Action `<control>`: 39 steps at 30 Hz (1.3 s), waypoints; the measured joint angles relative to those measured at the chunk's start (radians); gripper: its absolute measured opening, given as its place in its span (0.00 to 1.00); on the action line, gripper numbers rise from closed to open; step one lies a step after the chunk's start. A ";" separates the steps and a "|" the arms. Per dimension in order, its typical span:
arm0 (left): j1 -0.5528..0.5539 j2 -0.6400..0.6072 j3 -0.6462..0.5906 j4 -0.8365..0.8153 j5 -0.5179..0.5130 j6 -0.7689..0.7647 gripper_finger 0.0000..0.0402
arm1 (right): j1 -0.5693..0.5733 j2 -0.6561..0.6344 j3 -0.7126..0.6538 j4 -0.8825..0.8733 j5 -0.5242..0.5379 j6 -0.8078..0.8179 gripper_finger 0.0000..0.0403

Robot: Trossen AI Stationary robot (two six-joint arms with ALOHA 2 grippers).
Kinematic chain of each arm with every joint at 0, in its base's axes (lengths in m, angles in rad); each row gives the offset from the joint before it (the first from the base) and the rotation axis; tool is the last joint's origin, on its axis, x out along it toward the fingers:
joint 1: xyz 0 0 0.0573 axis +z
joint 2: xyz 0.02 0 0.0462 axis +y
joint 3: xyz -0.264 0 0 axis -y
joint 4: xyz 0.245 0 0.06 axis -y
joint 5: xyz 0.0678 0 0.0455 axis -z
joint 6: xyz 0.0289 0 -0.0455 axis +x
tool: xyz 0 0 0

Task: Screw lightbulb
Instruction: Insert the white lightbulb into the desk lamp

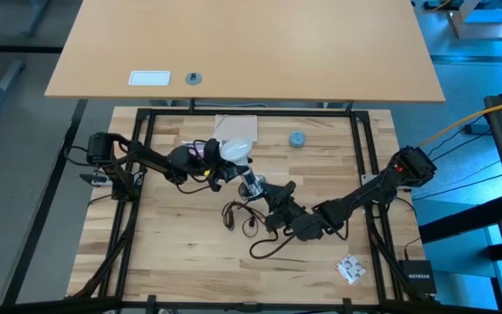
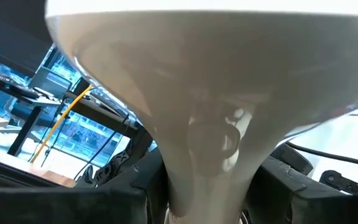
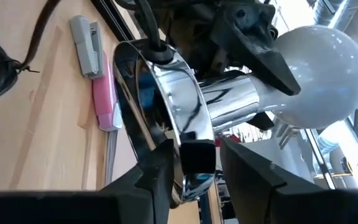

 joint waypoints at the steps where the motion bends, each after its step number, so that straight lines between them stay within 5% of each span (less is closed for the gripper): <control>1: -0.002 0.000 0.000 0.000 0.000 0.001 0.39 | 0.000 0.000 0.000 0.000 0.001 0.000 0.33; 10: -0.002 0.000 0.000 -0.003 0.020 0.062 0.39 | -0.003 0.000 0.000 0.000 0.057 0.019 0.12; 18: -0.001 0.000 0.002 -0.002 0.116 0.209 0.39 | -0.002 0.000 0.000 -0.005 0.095 0.012 0.12; 28: 0.007 0.000 0.002 -0.002 0.394 0.425 0.39 | 0.000 0.000 0.000 -0.034 0.019 0.004 0.12; 33: 0.017 0.000 0.002 -0.001 0.573 0.415 0.39 | 0.000 0.000 0.001 -0.041 -0.060 -0.006 0.12; 39: 0.016 0.000 0.003 -0.007 0.663 0.394 0.39 | -0.021 0.000 0.001 -0.043 -0.135 0.075 0.12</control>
